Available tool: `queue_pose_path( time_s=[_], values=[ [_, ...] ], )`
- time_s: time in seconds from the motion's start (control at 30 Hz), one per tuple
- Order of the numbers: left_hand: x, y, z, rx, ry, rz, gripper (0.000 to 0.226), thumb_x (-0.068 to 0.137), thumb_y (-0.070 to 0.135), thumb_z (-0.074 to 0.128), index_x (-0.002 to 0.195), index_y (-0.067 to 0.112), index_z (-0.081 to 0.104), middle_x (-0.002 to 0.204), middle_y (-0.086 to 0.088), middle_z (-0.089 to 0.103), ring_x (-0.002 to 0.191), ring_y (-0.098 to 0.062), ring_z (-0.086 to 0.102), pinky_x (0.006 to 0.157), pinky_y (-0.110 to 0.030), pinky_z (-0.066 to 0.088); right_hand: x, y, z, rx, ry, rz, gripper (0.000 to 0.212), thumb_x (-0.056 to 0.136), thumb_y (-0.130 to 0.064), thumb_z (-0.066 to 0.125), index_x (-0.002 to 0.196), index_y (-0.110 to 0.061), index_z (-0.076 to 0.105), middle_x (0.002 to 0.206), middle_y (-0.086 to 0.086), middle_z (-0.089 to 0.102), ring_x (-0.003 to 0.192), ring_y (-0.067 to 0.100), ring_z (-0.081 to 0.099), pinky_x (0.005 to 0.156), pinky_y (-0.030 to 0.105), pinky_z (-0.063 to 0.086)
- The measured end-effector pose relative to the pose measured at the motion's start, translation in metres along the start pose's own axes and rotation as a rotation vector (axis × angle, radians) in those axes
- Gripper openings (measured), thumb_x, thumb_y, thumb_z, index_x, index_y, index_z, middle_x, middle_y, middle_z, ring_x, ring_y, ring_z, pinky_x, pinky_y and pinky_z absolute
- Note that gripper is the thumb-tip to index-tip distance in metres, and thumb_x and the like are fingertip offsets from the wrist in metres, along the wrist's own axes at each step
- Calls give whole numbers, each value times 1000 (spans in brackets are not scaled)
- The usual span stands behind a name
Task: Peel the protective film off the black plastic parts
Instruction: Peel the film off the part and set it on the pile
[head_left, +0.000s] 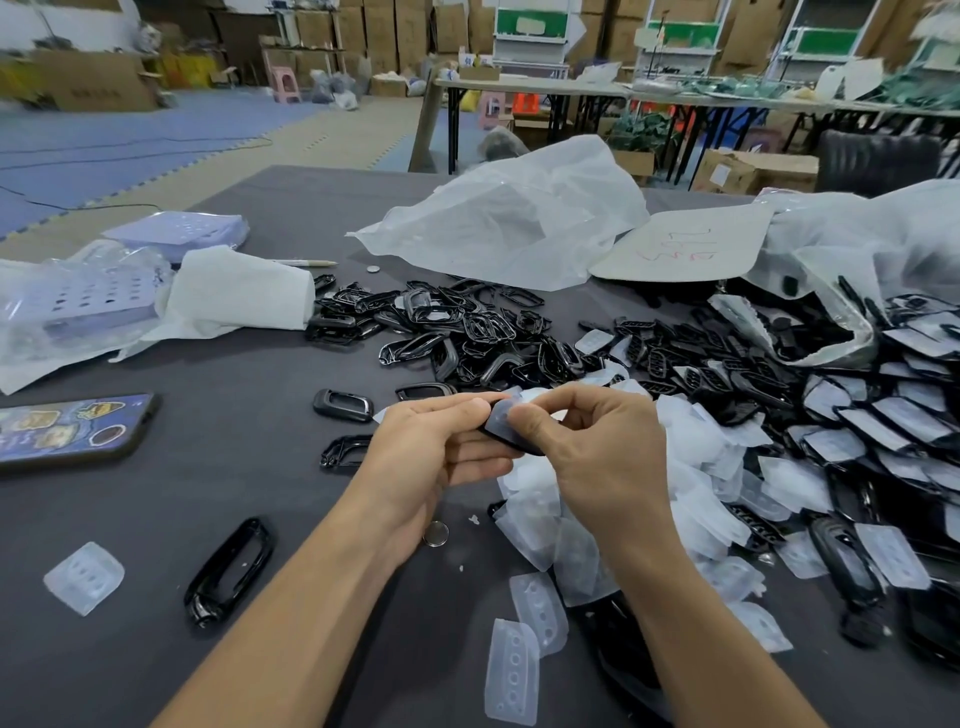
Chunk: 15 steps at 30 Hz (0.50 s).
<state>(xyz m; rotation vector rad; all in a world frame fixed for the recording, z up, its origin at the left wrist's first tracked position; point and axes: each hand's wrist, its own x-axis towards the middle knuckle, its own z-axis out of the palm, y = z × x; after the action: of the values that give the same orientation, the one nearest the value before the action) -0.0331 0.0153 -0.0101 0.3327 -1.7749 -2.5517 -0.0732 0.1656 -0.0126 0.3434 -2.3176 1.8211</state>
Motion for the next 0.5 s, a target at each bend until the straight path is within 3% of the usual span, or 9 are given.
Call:
queue_pose_path(
  time_s=[0.17,0.3,0.43,0.5],
  values=[
    [1,-1,0,-3,-18,3,31,102,10,54,96,12,84,98,-21,79,81,-25,79,65,-27,62,-3,-2,2,-121,49,-37,17,72,-36,89,70,-31,73,43,-8,48,41,8,40,46,19,32],
    [1,-4,0,53,-26,49,21,90,3,68,97,15,84,97,-20,79,82,-23,79,70,-26,63,-4,-2,3,-201,97,-36,28,72,-45,88,66,-26,68,46,-8,52,45,10,46,51,25,37],
    [2,-9,1,114,38,85,25,90,-6,66,100,10,82,98,-20,79,90,-30,78,82,-36,65,-7,-2,6,-328,145,-60,32,76,-46,83,68,-26,59,54,-7,54,60,12,54,59,30,42],
    [2,-8,3,102,83,96,28,91,-8,64,95,12,83,93,-19,80,82,-28,78,76,-35,66,-8,-2,7,-371,163,-95,28,80,-42,80,74,-28,57,63,-7,55,72,16,55,63,30,41]
  ],
)
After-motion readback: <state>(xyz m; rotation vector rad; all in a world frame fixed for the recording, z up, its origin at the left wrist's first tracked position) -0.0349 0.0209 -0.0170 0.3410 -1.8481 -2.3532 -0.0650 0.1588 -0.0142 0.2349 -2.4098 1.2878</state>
